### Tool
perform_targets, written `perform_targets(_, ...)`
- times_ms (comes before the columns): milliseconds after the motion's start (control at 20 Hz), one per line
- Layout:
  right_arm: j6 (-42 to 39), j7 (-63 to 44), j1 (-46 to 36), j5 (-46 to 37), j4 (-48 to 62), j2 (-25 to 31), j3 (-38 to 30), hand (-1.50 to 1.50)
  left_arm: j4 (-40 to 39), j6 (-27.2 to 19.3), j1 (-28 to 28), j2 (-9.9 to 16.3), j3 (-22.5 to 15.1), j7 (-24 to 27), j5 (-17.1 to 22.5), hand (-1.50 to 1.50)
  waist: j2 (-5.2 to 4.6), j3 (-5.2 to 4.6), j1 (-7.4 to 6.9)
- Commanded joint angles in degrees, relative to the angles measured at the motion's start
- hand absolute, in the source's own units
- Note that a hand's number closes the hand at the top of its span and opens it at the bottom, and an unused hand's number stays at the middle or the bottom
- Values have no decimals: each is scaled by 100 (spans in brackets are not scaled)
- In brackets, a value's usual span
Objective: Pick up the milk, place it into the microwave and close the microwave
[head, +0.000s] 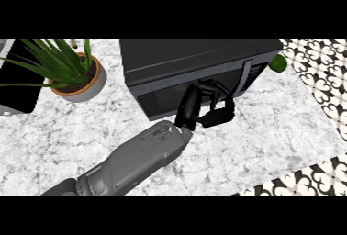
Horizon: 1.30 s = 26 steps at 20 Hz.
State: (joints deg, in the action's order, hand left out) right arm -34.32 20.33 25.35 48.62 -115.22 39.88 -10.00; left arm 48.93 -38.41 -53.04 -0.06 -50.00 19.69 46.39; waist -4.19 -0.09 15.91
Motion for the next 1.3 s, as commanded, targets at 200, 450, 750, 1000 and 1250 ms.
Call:
perform_targets(200,-263,-59,-13,230,-129,174,33,-150,-566,-146,-284,6,347,487,267,150,-61,-9,90)
perform_targets(450,-331,-50,-28,272,-193,194,41,-150,-623,-217,-324,6,377,704,412,150,-71,-4,142)
perform_targets(750,-430,-129,-88,398,-268,398,-36,-150,-672,-231,-287,6,309,887,596,150,-91,-14,153)
perform_targets(1000,-448,-128,-122,478,-273,407,-27,-150,-672,-280,-302,6,257,1067,724,150,-111,-4,187)
perform_targets(1250,-458,-196,-84,490,-334,444,32,-150,-710,-289,-314,6,253,1188,863,150,-131,-6,193)
